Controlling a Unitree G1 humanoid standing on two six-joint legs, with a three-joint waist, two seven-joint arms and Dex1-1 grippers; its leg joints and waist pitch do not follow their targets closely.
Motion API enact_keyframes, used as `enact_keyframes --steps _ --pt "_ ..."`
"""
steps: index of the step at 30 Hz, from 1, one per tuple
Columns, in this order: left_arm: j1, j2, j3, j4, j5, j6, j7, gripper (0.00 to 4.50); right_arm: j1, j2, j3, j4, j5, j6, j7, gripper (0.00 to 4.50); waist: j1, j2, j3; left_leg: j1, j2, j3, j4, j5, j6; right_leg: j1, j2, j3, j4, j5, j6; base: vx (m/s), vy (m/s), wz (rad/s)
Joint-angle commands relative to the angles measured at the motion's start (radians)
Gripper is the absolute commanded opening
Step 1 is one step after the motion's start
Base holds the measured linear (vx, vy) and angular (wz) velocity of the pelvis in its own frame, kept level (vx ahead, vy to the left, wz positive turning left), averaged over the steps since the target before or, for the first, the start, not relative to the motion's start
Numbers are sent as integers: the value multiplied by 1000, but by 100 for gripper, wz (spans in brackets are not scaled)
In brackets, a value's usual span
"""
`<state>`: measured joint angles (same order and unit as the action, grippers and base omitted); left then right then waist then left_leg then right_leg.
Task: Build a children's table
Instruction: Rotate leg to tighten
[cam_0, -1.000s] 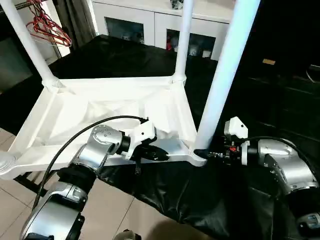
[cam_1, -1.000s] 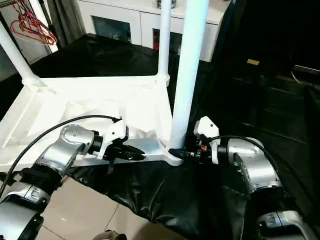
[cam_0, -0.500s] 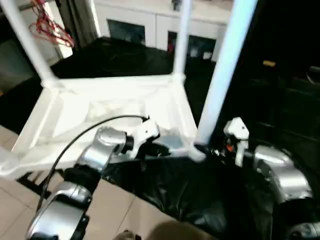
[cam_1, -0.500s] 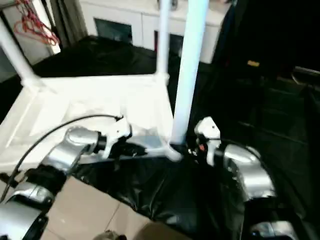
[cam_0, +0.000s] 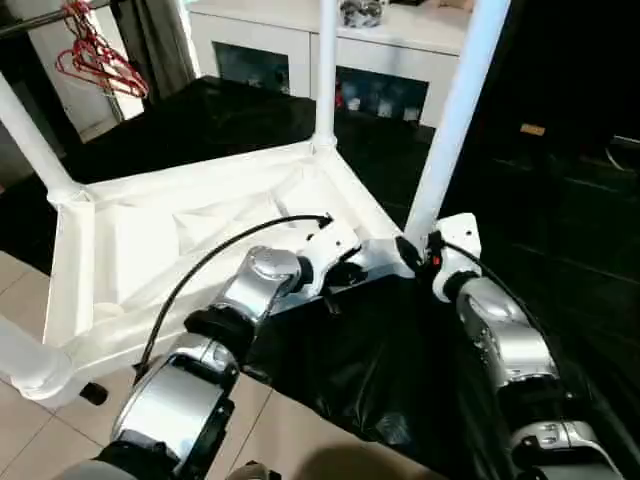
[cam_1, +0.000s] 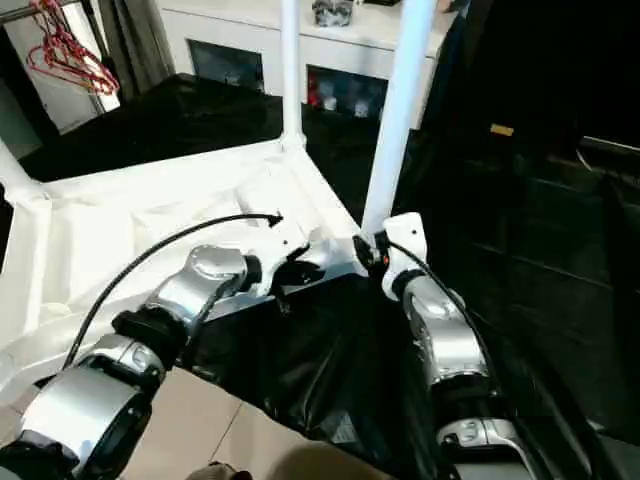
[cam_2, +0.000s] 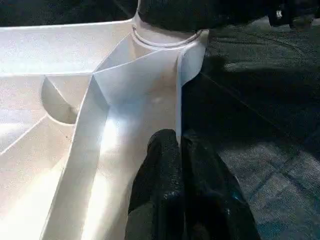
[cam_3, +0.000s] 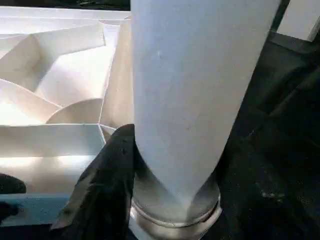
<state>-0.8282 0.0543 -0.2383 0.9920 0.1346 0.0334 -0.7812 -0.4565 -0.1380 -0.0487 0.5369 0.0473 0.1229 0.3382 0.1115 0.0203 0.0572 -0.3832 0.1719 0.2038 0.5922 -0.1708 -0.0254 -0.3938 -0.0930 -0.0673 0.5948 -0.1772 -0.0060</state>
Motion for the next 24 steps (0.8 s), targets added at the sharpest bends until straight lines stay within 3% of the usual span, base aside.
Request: enact_keyframes --steps 1,7,9,11,14,16,17,19,20,23,24 --pt "-61 -54 6 -18 -4 -40 70 0 26 63 92 19 12 37 78 286 -6 -4 -67 28 60 -38 -85 -321 -1 31 -74 45 -82 -268 -189 0 0 0" --pt "-67 -48 10 14 -3 -82 67 0 45 12 99 -19 -27 -2 69 321 -4 -11 -69 25 61 -36 -82 -278 16 35 -76 45 -79 -242 -192 0 0 0" --pt "-57 -47 18 4 -11 -99 62 0 66 -23 86 -88 7 24 132 321 2 -12 -70 30 62 -33 -78 -270 33 33 -74 46 -78 -229 -194 0 0 0" --pt "-46 -45 24 -12 -19 -115 64 0 87 -56 79 -153 41 51 197 321 2 -13 -70 20 62 -35 -78 -248 53 42 -74 45 -73 -198 -197 0 0 0" --pt "-18 -33 32 -75 -49 -103 14 0 126 -124 83 -256 94 96 316 321 6 -10 -72 16 63 -37 -75 -224 78 47 -76 43 -69 -164 -202 0 0 0" --pt "13 -15 36 -156 -88 -23 -62 44 147 -162 78 -305 127 118 374 327 9 -9 -76 15 66 -36 -70 -194 92 48 -80 44 -62 -128 -222 0 0 0" --pt "52 16 29 -264 -119 69 -138 44 163 -190 74 -346 167 140 423 327 13 -8 -79 12 68 -33 -63 -141 112 48 -79 43 -51 -66 -257 0 0 0" --pt "70 31 27 -311 -126 105 -152 58 167 -197 73 -359 183 147 440 327 18 -2 -81 10 70 -31 -59 -110 129 41 -76 42 -47 -31 -272 0 0 0" --pt "88 49 28 -364 -133 147 -164 66 171 -204 72 -368 196 151 461 327 21 6 -80 14 72 -31 -59 -113 128 34 -70 40 -46 -30 -277 0 0 0" --pt "146 120 22 -517 -147 252 -206 91 170 -204 78 -366 195 135 487 327 20 4 -73 10 71 -33 -66 -171 105 37 -74 39 -52 -100 -266 0 0 0" --pt "194 185 23 -640 -166 355 -234 95 151 -184 79 -338 178 126 466 327 16 4 -71 13 72 -33 -70 -193 85 36 -75 40 -55 -147 -256 0 0 0"
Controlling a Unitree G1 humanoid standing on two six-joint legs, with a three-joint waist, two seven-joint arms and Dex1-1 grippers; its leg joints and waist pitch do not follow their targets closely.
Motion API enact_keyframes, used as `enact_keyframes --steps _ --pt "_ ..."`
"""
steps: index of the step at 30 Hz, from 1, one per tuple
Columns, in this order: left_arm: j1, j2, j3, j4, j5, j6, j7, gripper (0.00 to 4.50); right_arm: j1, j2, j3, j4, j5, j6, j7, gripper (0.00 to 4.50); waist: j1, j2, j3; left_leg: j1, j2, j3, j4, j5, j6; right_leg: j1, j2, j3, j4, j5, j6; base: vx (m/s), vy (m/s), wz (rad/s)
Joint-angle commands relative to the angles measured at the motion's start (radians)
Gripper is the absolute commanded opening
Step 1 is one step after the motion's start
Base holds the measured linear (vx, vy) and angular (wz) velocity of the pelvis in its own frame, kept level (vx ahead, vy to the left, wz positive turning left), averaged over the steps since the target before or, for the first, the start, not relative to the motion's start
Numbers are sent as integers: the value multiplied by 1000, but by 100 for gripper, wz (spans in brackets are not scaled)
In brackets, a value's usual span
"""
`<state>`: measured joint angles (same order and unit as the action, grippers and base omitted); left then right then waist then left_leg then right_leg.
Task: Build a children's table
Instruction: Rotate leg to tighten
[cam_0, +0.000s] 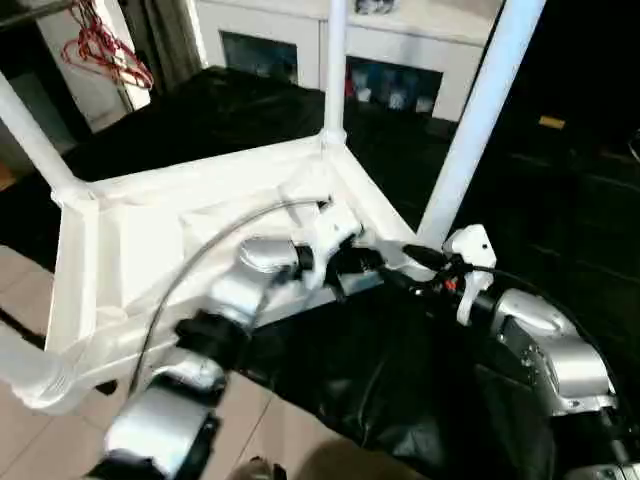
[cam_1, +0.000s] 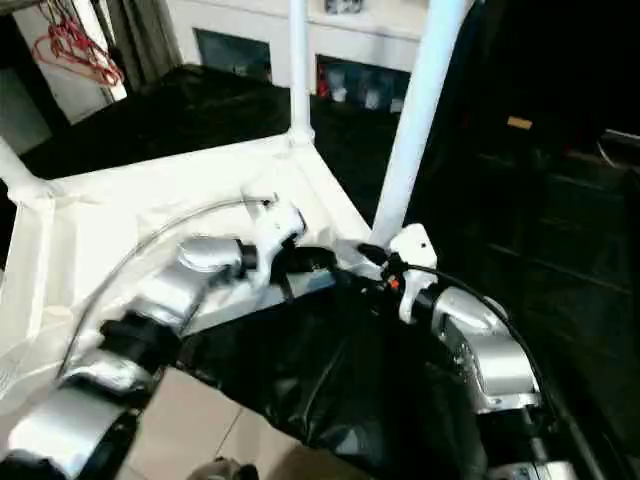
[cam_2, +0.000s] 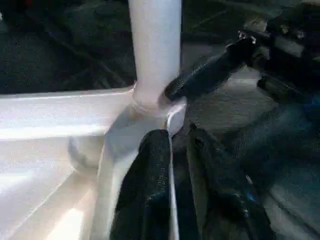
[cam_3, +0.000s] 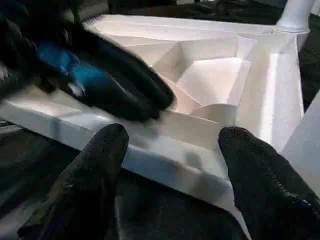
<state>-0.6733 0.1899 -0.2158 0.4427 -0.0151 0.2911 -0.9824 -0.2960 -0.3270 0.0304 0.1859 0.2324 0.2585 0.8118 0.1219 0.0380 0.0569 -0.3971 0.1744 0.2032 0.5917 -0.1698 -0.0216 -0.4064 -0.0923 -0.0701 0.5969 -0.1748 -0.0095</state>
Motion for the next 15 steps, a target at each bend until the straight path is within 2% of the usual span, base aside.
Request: enact_keyframes --steps 1,2,3,4,5,6,7,8,9,10,11,12,13,15 --pt "66 83 2 -154 -23 144 -47 103 -17 13 2 18 -6 -4 -13 327 0 -16 -70 22 69 -36 -73 -199 73 52 -79 43 -55 -170 -249 0 0 0" --pt "76 94 3 -176 -24 160 -52 114 -19 16 3 19 -5 -2 -14 327 -12 -11 -65 22 64 -36 -78 -226 56 47 -70 42 -63 -231 -232 0 0 0" --pt "111 130 7 -250 -29 211 -63 127 -23 22 11 16 0 7 -15 327 -14 -14 -64 33 63 -33 -77 -262 35 41 -70 45 -71 -289 -215 0 0 0" --pt "136 155 13 -299 -35 249 -70 139 -26 28 18 16 2 12 -15 327 -14 -9 -62 32 64 -35 -80 -274 21 40 -69 47 -74 -317 -203 0 0 0" --pt "166 190 19 -355 -43 292 -80 139 -32 37 25 23 1 11 -19 327 -14 -7 -62 35 66 -36 -81 -285 11 38 -70 48 -73 -325 -199 0 0 0" --pt "203 231 24 -422 -54 342 -96 141 -38 45 35 32 1 8 -20 327 -16 -15 -61 34 65 -36 -85 -290 6 38 -68 48 -73 -333 -192 0 0 0" --pt "222 253 26 -458 -60 368 -105 147 -42 49 40 36 1 7 -21 327 -15 -11 -63 34 68 -40 -86 -288 -2 39 -71 48 -66 -326 -194 0 0 0" --pt "270 304 36 -546 -84 433 -123 161 -53 65 49 52 -1 5 -26 327 -20 -8 -62 34 67 -39 -88 -295 -8 36 -67 48 -66 -326 -191 0 0 0" --pt "270 304 36 -546 -84 433 -123 174 -53 65 49 52 -1 5 -26 327 -26 -7 -59 34 63 -37 -90 -307 -11 32 -60 48 -67 -325 -192 0 0 0" --pt "314 348 50 -632 -115 494 -130 183 -67 87 54 73 -8 3 -36 327 -28 -12 -58 37 61 -34 -89 -312 -13 30 -58 49 -71 -329 -190 0 0 0" --pt "332 366 58 -670 -129 525 -129 194 -76 101 59 88 -14 -2 -42 327 -29 -6 -59 36 62 -36 -90 -310 -19 32 -62 50 -68 -319 -199 0 0 0" --pt "366 394 82 -735 -163 572 -135 206 -99 136 74 129 -32 -14 -66 327 -29 -2 -61 40 62 -37 -89 -316 -29 27 -62 50 -62 -309 -205 0 0 0" --pt "368 396 83 -739 -166 575 -135 219 -101 138 75 131 -34 -15 -68 327 -33 -4 -59 35 61 -38 -92 -318 -31 31 -60 50 -63 -307 -208 0 0 0" --pt "402 417 113 -809 -192 637 -134 233 -140 190 82 202 -63 -40 -135 327 -32 1 -58 41 57 -36 -90 -324 -40 27 -56 50 -65 -300 -202 0 0 0"
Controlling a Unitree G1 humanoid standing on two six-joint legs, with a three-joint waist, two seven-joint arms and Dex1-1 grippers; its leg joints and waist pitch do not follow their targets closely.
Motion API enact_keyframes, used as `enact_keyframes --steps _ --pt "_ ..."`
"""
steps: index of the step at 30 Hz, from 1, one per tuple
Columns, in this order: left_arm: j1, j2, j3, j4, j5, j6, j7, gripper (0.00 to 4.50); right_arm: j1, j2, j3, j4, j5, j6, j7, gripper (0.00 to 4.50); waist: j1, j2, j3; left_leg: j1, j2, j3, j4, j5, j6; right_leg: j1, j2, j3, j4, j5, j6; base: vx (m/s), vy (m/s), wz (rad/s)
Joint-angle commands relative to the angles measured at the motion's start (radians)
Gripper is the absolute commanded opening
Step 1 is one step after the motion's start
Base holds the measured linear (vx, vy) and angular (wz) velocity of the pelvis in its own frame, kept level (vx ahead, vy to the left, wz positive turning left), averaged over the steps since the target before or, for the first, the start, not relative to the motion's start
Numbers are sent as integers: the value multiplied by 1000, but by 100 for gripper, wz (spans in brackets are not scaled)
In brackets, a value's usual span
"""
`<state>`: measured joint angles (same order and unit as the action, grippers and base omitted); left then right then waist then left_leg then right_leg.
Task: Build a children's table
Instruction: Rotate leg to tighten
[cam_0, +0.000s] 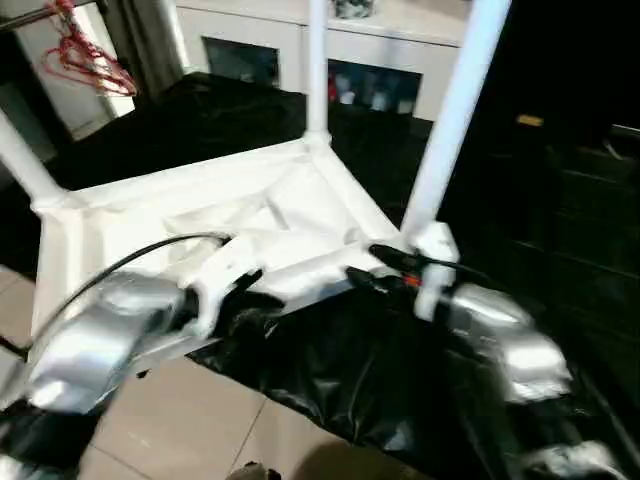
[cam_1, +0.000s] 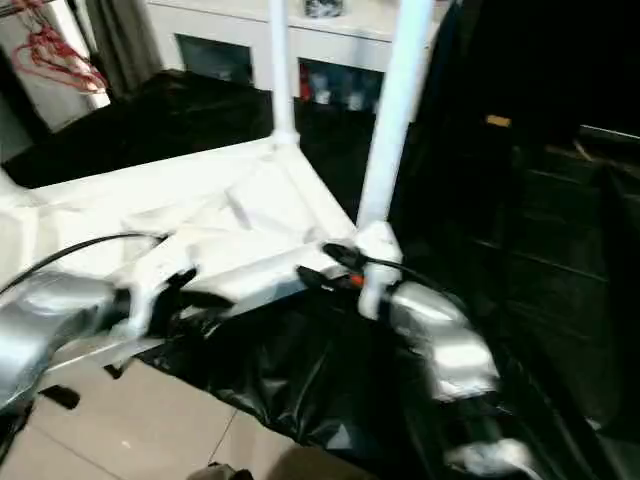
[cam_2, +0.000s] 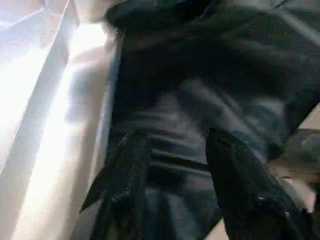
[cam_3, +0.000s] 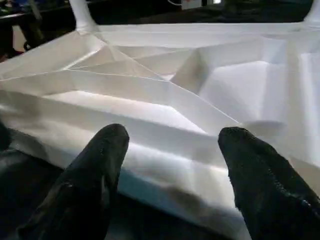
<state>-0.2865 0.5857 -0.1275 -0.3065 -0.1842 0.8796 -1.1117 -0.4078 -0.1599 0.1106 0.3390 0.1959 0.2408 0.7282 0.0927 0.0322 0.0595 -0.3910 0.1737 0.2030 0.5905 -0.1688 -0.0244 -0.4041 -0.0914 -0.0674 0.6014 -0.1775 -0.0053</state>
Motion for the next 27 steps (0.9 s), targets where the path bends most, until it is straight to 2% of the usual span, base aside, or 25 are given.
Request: enact_keyframes --steps 1,2,5,6,8,9,10,11,12,13,14,17,19,20,22,24,27 --pt "18 23 27 -64 -24 53 -4 233 -31 27 1 54 -28 -23 -57 327 -4 7 -62 35 59 -35 -88 -324 -42 25 -59 49 -68 -287 -208 0 0 0" --pt "29 32 31 -84 -26 74 -3 240 -51 49 -1 87 -39 -33 -92 327 -7 7 -62 31 56 -37 -91 -322 -46 29 -58 48 -66 -287 -206 0 0 0" --pt "29 32 31 -84 -26 74 -3 240 -51 49 -1 87 -39 -33 -92 327 -5 7 -62 37 55 -34 -88 -325 -50 26 -56 51 -69 -281 -192 0 0 0" --pt "29 32 31 -84 -26 74 -3 240 -51 49 -1 87 -39 -33 -92 327 -4 7 -63 33 55 -35 -89 -310 -50 31 -56 50 -66 -264 -188 0 0 0" --pt "29 32 31 -84 -26 74 -3 240 -51 49 -1 87 -39 -33 -92 327 -6 7 -65 32 54 -35 -88 -296 -49 33 -54 49 -63 -238 -188 0 0 0" --pt "29 32 31 -84 -26 74 -3 258 -51 49 -1 87 -39 -33 -92 327 -7 6 -65 31 53 -35 -87 -292 -46 34 -55 49 -63 -231 -190 0 0 0" --pt "91 87 29 -122 0 105 2 258 -133 118 -41 217 -47 -79 -236 327 -6 3 -68 31 55 -36 -86 -283 -43 31 -62 50 -61 -227 -202 0 0 0" --pt "130 120 27 -139 19 115 8 258 -179 153 -69 287 -45 -103 -318 327 -18 -2 -66 18 52 -40 -88 -272 -43 40 -64 50 -55 -228 -209 0 0 0" --pt "159 144 20 -146 32 118 10 269 -215 174 -96 342 -44 -122 -392 327 -30 -2 -62 8 47 -43 -92 -280 -46 47 -63 46 -58 -283 -198 0 0 0" --pt "178 164 13 -158 35 130 17 278 -243 187 -118 386 -43 -140 -453 327 -30 2 -63 17 50 -43 -89 -295 -50 38 -67 47 -60 -312 -197 0 0 0" --pt "182 169 10 -163 33 136 20 286 -249 189 -124 397 -43 -146 -468 327 -33 8 -58 35 50 -38 -86 -353 -60 22 -60 51 -69 -366 -188 0 0 0" --pt "187 197 -10 -192 14 173 38 308 -279 189 -154 452 -50 -173 -555 327 -22 13 -59 50 52 -34 -86 -383 -78 11 -50 52 -67 -325 -186 0 0 0" --pt "190 198 -15 -203 5 184 50 319 -298 184 -174 487 -52 -184 -614 327 -15 14 -59 48 53 -36 -89 -391 -91 15 -47 51 -61 -299 -179 0 0 0" --pt "192 192 -12 -205 6 179 60 343 -304 182 -180 498 -49 -189 -623 327 -12 14 -60 48 50 -37 -90 -400 -98 16 -45 50 -60 -286 -177 0 0 0" --pt "191 175 -10 -194 24 156 101 355 -328 177 -195 549 -54 -224 -650 327 -12 15 -60 48 49 -37 -89 -427 -107 14 -47 52 -60 -288 -170 0 0 0" --pt "192 172 -12 -191 33 146 111 360 -342 176 -202 577 -58 -243 -664 327 -13 13 -61 45 48 -38 -88 -424 -107 18 -49 52 -60 -289 -167 0 0 0" --pt "187 175 -26 -179 49 137 133 399 -375 160 -229 647 -54 -285 -714 327 -12 11 -64 43 46 -35 -84 -392 -95 21 -49 52 -57 -265 -166 0 0 0"
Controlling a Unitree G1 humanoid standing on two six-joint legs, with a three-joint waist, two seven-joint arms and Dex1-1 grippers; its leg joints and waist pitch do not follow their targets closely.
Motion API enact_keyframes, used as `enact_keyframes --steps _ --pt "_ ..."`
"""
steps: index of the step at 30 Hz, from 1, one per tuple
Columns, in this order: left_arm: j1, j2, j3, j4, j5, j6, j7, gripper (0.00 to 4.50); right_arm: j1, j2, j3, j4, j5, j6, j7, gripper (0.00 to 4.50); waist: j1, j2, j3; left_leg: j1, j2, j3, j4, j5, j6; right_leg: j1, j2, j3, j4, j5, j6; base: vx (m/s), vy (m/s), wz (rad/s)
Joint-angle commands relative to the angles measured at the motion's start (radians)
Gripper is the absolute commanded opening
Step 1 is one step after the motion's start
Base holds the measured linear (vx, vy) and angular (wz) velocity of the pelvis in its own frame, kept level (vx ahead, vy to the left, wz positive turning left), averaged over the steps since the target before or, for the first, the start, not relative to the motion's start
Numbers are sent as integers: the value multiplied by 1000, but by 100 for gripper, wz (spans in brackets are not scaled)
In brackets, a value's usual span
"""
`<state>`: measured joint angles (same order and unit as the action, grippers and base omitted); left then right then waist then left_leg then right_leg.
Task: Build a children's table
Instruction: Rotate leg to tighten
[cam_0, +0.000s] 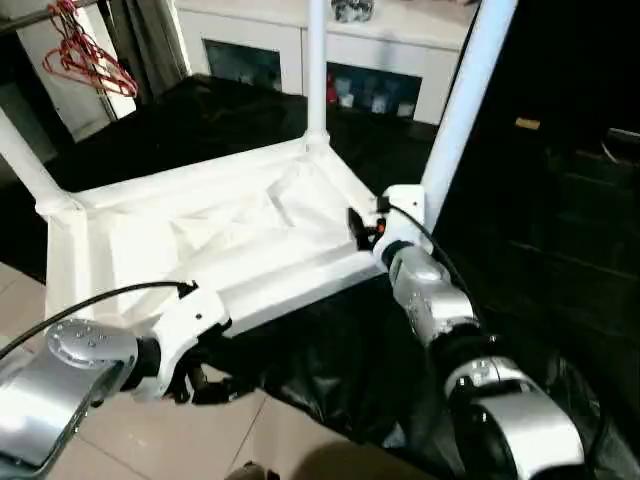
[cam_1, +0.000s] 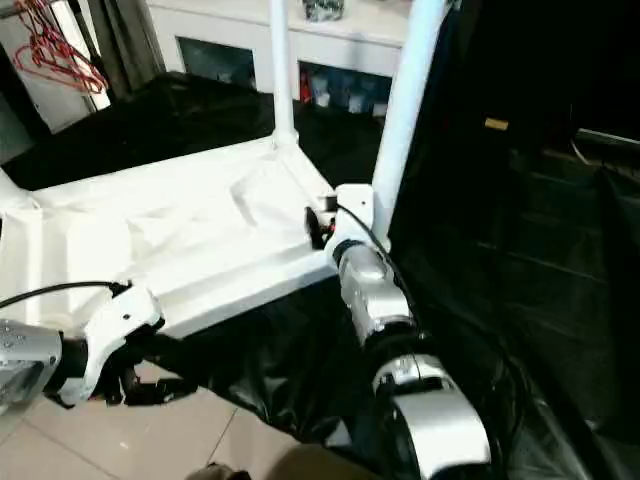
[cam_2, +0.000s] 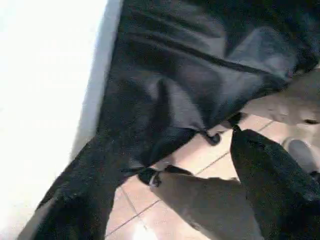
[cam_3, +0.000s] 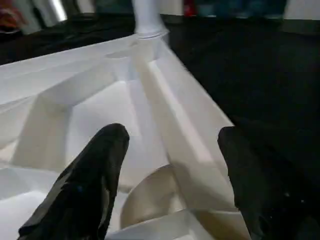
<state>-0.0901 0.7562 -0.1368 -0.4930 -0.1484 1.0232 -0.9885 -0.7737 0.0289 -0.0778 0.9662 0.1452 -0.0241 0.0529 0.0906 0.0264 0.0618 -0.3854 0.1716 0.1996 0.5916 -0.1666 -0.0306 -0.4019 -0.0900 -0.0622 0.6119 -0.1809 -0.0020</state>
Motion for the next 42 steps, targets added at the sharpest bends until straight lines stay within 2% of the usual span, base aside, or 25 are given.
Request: enact_keyframes --steps 1,7,9,14,17,19,20,22,23,24,25,26,27,28,29,32,34,38,39,41,42 --pt "-11 10 -24 7 12 -5 15 399 -17 -35 -48 37 -2 -31 -57 327 -9 17 -66 36 48 -32 -85 -390 -87 19 -50 47 -68 -260 -169 0 0 0" --pt "-14 55 -63 21 28 -17 32 446 -55 -90 -88 103 11 -67 -126 327 -7 15 -70 33 45 -28 -79 -343 -72 23 -47 44 -60 -208 -178 0 0 0" --pt "-15 56 -67 28 29 -23 31 446 -64 -104 -94 114 10 -71 -133 327 -8 10 -70 28 44 -28 -78 -326 -66 28 -47 43 -59 -204 -179 0 0 0" --pt "-65 50 -117 108 73 -102 54 446 -102 -161 -122 170 8 -105 -163 327 -4 10 -71 33 43 -26 -74 -332 -63 24 -47 43 -62 -230 -179 0 0 0" --pt "-140 4 -143 201 101 -164 95 446 -107 -185 -130 180 8 -115 -172 327 -4 10 -71 34 43 -25 -72 -335 -65 23 -47 43 -63 -231 -175 0 0 0" --pt "-181 -22 -155 249 110 -192 109 446 -104 -198 -133 179 5 -119 -180 327 -5 14 -74 30 41 -26 -71 -321 -68 28 -47 42 -59 -212 -178 0 0 0" --pt "-207 -38 -167 278 119 -211 113 446 -99 -207 -135 175 4 -120 -184 327 -6 10 -75 27 40 -26 -70 -314 -66 30 -47 42 -59 -203 -180 0 0 0" --pt "-253 -74 -193 336 133 -247 119 446 -88 -226 -141 174 0 -125 -196 327 -4 15 -76 31 39 -25 -66 -311 -63 27 -47 40 -61 -200 -183 0 0 0" --pt "-269 -90 -202 358 138 -263 123 446 -82 -235 -144 174 -2 -127 -200 327 -4 14 -79 29 40 -26 -65 -296 -63 32 -49 41 -56 -172 -191 0 0 0" --pt "-294 -114 -216 397 142 -289 132 446 -76 -248 -149 180 -4 -132 -210 327 -5 20 -79 22 40 -28 -64 -279 -59 36 -48 39 -54 -154 -194 0 0 0" --pt "-307 -132 -221 422 141 -304 136 446 -71 -255 -153 183 -4 -134 -215 327 -7 19 -79 25 39 -25 -63 -279 -57 34 -46 39 -57 -146 -195 0 0 0" --pt "-320 -148 -227 446 144 -318 143 446 -65 -262 -158 183 -4 -135 -219 327 -5 16 -82 23 39 -26 -61 -265 -52 38 -46 38 -52 -119 -202 0 0 0" --pt "-324 -155 -229 456 145 -324 145 446 -63 -265 -159 183 -4 -136 -221 327 -6 15 -83 18 39 -27 -60 -244 -46 42 -47 37 -48 -92 -209 0 0 0" --pt "-344 -188 -239 504 148 -350 159 446 -48 -279 -166 178 -3 -137 -230 327 -7 17 -84 16 39 -28 -59 -236 -42 43 -48 36 -47 -82 -212 0 0 0" --pt "-351 -198 -242 520 151 -361 164 446 -44 -283 -168 177 -2 -137 -232 327 -5 15 -85 22 39 -24 -56 -234 -36 39 -45 36 -49 -70 -217 0 0 0" --pt "-382 -249 -256 605 175 -421 200 446 -12 -310 -172 162 -1 -141 -239 327 -6 22 -87 19 38 -25 -54 -221 -20 44 -46 34 -48 -46 -228 0 0 0" --pt "-387 -262 -255 623 179 -436 209 446 -2 -321 -173 157 -3 -143 -239 327 -5 17 -86 20 39 -24 -54 -237 -14 45 -48 34 -52 -64 -230 0 0 0" --pt "-349 -287 -208 625 155 -519 242 446 13 -350 -184 149 -7 -152 -242 327 -4 17 -83 16 41 -26 -55 -255 -7 46 -51 32 -59 -133 -223 0 0 0" --pt "-334 -292 -192 619 145 -548 250 446 16 -351 -187 145 -5 -154 -239 327 -4 23 -84 16 41 -26 -55 -256 -7 45 -52 32 -59 -137 -221 0 0 0" --pt "-277 -316 -129 581 103 -620 279 446 25 -345 -191 117 9 -165 -203 327 -5 18 -85 10 42 -26 -54 -239 2 49 -53 32 -58 -122 -219 0 0 0" --pt "-248 -332 -92 561 82 -651 302 446 33 -341 -188 96 14 -169 -179 327 -5 19 -86 10 43 -25 -53 -227 12 47 -52 31 -58 -107 -220 0 0 0"
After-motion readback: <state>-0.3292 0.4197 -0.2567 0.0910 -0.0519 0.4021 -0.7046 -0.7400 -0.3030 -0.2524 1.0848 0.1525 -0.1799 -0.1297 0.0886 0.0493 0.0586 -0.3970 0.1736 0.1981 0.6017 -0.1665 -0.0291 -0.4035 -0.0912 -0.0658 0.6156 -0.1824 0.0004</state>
